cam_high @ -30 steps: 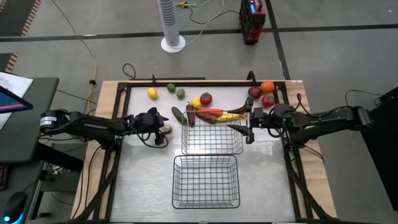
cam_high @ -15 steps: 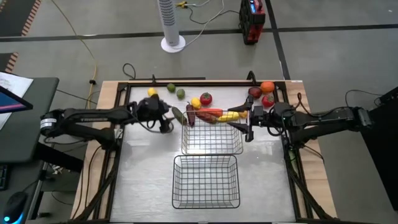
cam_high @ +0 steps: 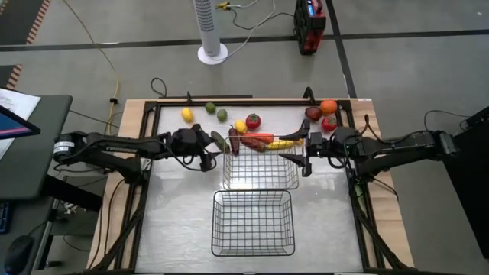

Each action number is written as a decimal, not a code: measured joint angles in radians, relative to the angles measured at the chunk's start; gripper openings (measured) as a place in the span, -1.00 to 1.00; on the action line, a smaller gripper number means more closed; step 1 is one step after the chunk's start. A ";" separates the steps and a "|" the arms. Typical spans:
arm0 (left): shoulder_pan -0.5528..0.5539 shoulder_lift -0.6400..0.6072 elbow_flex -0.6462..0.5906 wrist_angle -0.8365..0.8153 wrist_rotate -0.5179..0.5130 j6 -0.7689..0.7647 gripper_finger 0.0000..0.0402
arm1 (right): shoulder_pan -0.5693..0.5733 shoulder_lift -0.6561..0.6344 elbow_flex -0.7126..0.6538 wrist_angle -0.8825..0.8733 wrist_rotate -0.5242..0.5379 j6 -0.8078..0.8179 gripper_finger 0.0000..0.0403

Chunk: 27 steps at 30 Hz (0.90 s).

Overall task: Sort produce into baskets
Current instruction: Put the garlic into the top wire basket

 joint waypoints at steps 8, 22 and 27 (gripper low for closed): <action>-0.002 -0.003 0.001 -0.125 -0.007 0.006 0.24 | 0.005 0.000 0.000 0.001 -0.008 0.005 0.42; 0.012 0.211 0.006 -0.170 -0.061 0.106 0.24 | 0.006 0.000 0.000 0.000 -0.010 0.005 0.42; 0.011 0.237 0.006 -0.171 -0.058 0.105 0.24 | 0.010 0.000 0.000 -0.015 -0.011 0.005 0.42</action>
